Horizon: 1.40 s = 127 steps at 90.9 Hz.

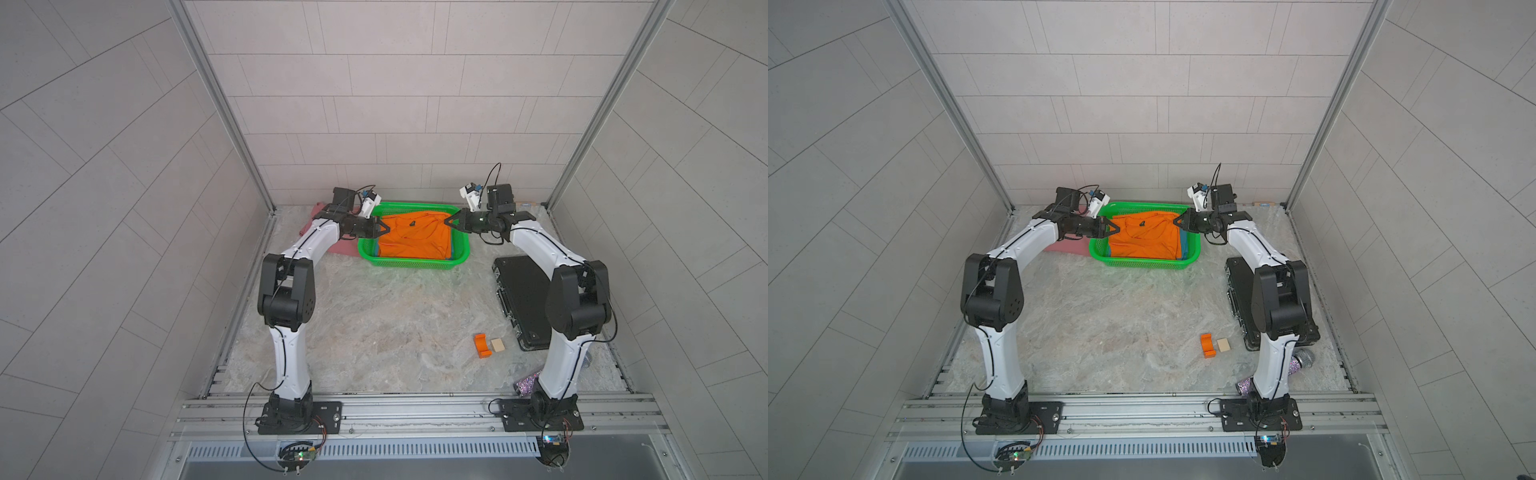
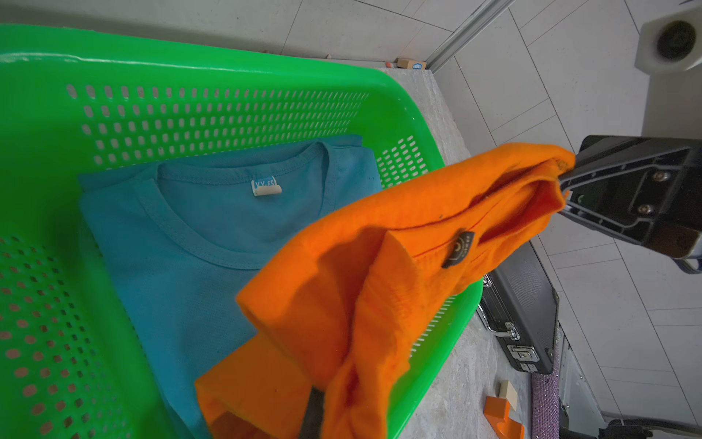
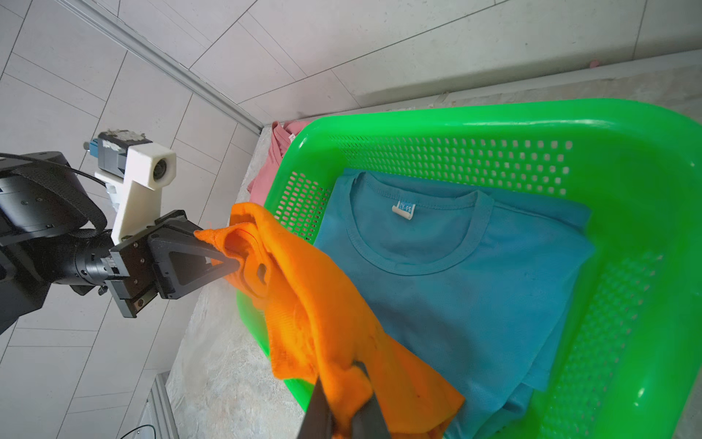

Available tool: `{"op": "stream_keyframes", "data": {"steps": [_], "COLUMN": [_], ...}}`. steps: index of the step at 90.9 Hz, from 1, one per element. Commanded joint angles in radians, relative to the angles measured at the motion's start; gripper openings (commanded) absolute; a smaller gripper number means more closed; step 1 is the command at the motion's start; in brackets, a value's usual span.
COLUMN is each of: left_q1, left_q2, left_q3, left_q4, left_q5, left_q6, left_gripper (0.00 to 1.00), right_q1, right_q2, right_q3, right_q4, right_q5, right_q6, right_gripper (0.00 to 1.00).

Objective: Put the folded t-shirts into the basket
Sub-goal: Place the T-shirt in the bin.

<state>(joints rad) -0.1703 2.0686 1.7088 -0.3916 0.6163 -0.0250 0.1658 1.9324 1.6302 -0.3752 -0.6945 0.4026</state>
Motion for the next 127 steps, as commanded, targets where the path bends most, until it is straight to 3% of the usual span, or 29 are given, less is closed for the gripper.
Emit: {"op": "stream_keyframes", "data": {"steps": [1,15,27,31,34,41,47,52,57,60,68,99,105,108,110,127], "left_q1": [0.007,0.008,0.009,0.011,0.011,0.013,0.014,0.013,0.013,0.014,0.014,0.019,0.021,0.023,0.025,0.052], "left_q2": [0.042,0.082,0.121,0.139,0.154,0.178,0.197,0.208,0.209,0.206,0.175,-0.063,-0.114,-0.139,-0.155,-0.293], "left_q3": [0.055,0.1,0.141,0.159,0.172,0.198,0.215,0.24,0.26,0.266,0.266,0.204,0.184,0.172,0.163,0.029], "left_q4": [-0.013,0.001,0.016,0.02,0.024,0.044,0.065,0.065,0.05,0.042,0.028,-0.137,-0.205,-0.23,-0.244,-0.313], "left_q5": [-0.006,-0.025,-0.064,-0.079,-0.093,-0.141,-0.177,-0.199,-0.208,-0.21,-0.218,-0.269,-0.289,-0.327,-0.352,-0.616], "left_q6": [0.022,0.017,0.017,0.014,0.011,0.003,0.0,-0.002,-0.003,-0.005,0.002,0.103,0.151,0.156,0.156,0.159], "left_gripper": [0.0,0.02,0.11,0.19,0.31,0.49,0.66,0.73,0.79,0.89,0.99,1.0,1.0,1.0,1.0,1.0], "right_q1": [-0.006,-0.007,-0.012,-0.012,-0.012,-0.013,-0.012,-0.012,-0.011,-0.012,-0.011,0.06,0.111,0.14,0.168,0.36], "right_q2": [0.031,0.074,0.121,0.138,0.153,0.187,0.216,0.233,0.232,0.224,0.173,-0.126,-0.196,-0.227,-0.245,-0.245], "right_q3": [0.036,0.079,0.121,0.137,0.148,0.174,0.208,0.233,0.248,0.249,0.23,0.086,0.019,-0.029,-0.061,-0.192], "right_q4": [0.01,0.009,0.009,0.009,0.008,0.019,0.016,0.012,0.0,-0.004,-0.002,-0.063,-0.035,-0.002,0.027,0.149], "right_q5": [-0.007,0.0,0.028,0.047,0.068,0.102,0.127,0.146,0.182,0.205,0.251,0.368,0.4,0.397,0.386,0.277], "right_q6": [-0.009,-0.011,-0.01,-0.006,-0.001,0.025,0.054,0.081,0.096,0.099,0.098,-0.056,-0.161,-0.231,-0.279,-0.639], "right_gripper": [0.0,0.0,0.0,0.0,0.0,0.27,0.33,0.42,0.62,0.75,0.78,0.77,0.78,0.95,0.99,1.0]}}
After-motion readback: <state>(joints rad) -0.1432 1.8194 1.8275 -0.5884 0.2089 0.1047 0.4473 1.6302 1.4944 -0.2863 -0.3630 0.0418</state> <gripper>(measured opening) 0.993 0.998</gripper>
